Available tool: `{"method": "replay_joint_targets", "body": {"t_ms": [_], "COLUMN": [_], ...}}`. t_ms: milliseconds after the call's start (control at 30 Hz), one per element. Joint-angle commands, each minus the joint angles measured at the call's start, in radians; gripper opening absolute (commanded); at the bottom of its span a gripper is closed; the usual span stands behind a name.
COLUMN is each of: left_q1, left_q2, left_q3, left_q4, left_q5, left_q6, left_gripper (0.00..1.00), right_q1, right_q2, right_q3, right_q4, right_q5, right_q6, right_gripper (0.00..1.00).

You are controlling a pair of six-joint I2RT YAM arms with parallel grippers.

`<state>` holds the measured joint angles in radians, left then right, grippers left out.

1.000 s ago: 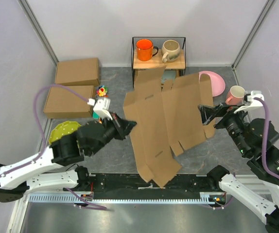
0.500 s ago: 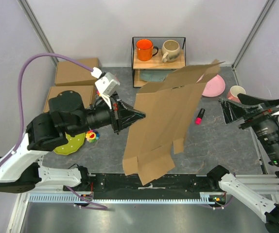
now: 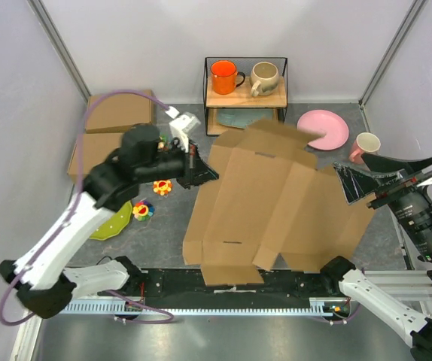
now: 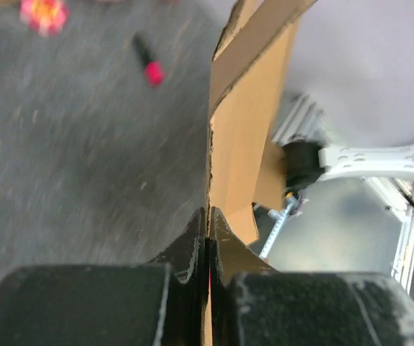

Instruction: Fold the paper box

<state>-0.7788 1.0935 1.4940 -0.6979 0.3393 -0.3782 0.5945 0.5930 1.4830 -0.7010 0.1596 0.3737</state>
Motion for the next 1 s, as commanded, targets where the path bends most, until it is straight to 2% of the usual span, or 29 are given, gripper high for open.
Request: {"method": "replay_joint_targets", "body": {"t_ms": [0,67,100,133,167,233,267,300,433,467,533,567,600,667,700,733,767,833,867,900,967], "left_q1": [0.159,0.243,0.272,0.3,0.349,0.38,0.394,0.395,0.394,0.392,0.385,0.38,0.372,0.322,0.293,0.232,0.199,0.12,0.099,0.086,0.073], "left_q2": [0.078,0.179,0.215,0.286,0.311,0.332,0.31,0.287,0.169,0.136,0.007,-0.047,-0.169,-0.283,-0.396,-0.443,-0.484,-0.533,-0.532,-0.52,-0.451], "left_q3": [-0.218,-0.232,-0.219,-0.209,-0.198,-0.176,-0.176,-0.189,-0.256,-0.286,-0.427,-0.484,-0.608,-0.719,-0.812,-0.852,-0.886,-0.955,-0.968,-0.98,-0.982], "left_q4": [0.115,0.103,0.1,0.1,0.1,0.126,0.144,0.181,0.212,0.213,0.216,0.222,0.233,0.236,0.232,0.218,0.168,0.114,0.071,-0.011,-0.078], "left_q5": [0.259,0.273,0.273,0.267,0.247,0.227,0.18,0.146,-0.008,-0.095,-0.21,-0.321,-0.373,-0.518,-0.569,-0.67,-0.715,-0.787,-0.843,-0.862,-0.887], "left_q6": [-0.009,0.056,0.086,0.091,0.082,0.056,0.038,0.029,-0.034,-0.097,-0.195,-0.311,-0.367,-0.539,-0.597,-0.655,-0.776,-0.873,-0.975,-1.029,-1.132], "left_gripper": [0.02,0.04,0.14,0.32,0.6,0.73,0.9,0.99,0.99,0.99,1.0,0.99,0.99,1.0,1.0,1.0,1.0,1.0,1.0,1.0,1.0], "right_q1": [0.001,0.002,0.001,0.002,0.002,0.004,0.002,0.002,0.002,0.002,0.001,0.001,0.002,-0.001,0.002,0.002,0.002,0.001,0.001,0.001,0.001], "right_q2": [-0.027,-0.038,-0.038,-0.039,-0.039,-0.035,-0.035,-0.035,-0.048,-0.05,-0.058,-0.058,-0.058,-0.055,-0.053,-0.045,-0.041,-0.029,-0.024,-0.019,-0.009], "right_q3": [-0.024,-0.047,-0.064,-0.073,-0.082,-0.104,-0.11,-0.127,-0.188,-0.2,-0.24,-0.254,-0.279,-0.303,-0.326,-0.337,-0.348,-0.378,-0.388,-0.404,-0.417], "right_q4": [0.003,0.005,0.005,0.008,0.009,0.008,0.008,0.009,0.027,0.041,0.066,0.073,0.084,0.107,0.113,0.124,0.129,0.147,0.156,0.161,0.172], "right_q5": [0.009,0.014,0.014,0.012,0.009,-0.002,-0.003,-0.005,0.011,0.014,0.015,0.015,0.014,0.001,-0.003,-0.015,-0.02,-0.037,-0.041,-0.046,-0.06], "right_q6": [-0.012,-0.016,-0.015,-0.016,-0.016,-0.016,-0.016,-0.016,-0.013,-0.012,0.001,0.007,0.016,0.025,0.031,0.042,0.045,0.06,0.065,0.07,0.083], "right_gripper": [0.98,0.98,0.98,0.98,0.98,0.98,0.98,0.98,0.98,0.98,0.98,0.98,0.98,0.98,0.98,0.98,0.98,0.98,0.98,0.98,0.98]}}
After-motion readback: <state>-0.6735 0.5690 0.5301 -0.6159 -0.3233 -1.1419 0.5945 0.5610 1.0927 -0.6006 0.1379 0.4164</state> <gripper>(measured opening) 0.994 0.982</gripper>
